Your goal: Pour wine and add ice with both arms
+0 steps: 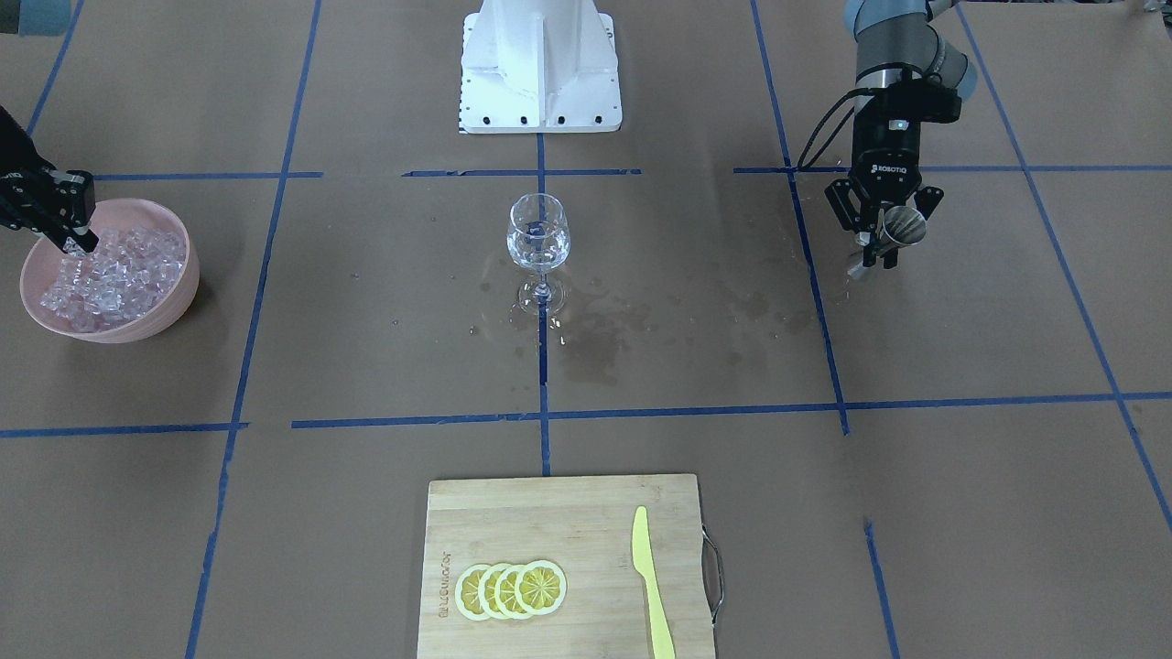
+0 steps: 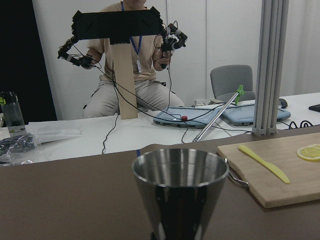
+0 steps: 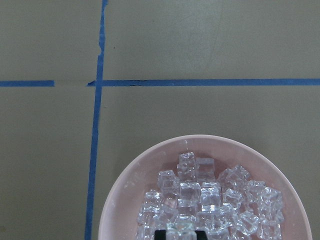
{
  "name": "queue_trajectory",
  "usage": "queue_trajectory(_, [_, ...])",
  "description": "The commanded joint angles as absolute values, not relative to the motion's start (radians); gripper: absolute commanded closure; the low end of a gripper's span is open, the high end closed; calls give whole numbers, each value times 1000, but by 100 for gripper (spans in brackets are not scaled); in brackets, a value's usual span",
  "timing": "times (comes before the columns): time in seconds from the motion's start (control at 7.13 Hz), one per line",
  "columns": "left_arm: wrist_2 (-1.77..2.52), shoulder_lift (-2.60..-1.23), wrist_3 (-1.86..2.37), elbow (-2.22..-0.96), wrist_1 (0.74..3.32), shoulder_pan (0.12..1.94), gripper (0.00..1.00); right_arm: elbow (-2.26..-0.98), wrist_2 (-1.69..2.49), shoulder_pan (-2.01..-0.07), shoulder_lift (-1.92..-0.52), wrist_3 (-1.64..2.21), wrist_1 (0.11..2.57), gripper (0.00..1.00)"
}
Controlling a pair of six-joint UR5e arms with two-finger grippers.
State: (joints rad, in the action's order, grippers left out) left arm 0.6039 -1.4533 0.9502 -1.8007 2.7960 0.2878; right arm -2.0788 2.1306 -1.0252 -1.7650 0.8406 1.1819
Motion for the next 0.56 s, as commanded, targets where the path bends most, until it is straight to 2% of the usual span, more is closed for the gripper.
queue_trajectory(0.0, [533, -1459, 1005, -1757, 2790, 244, 100, -2098, 2163, -1065, -1756, 841, 1181, 100])
queue_trajectory(0.42, [469, -1460, 1116, -1689, 2790, 175, 100, -2128, 2204, -1066, -1747, 850, 1169, 100])
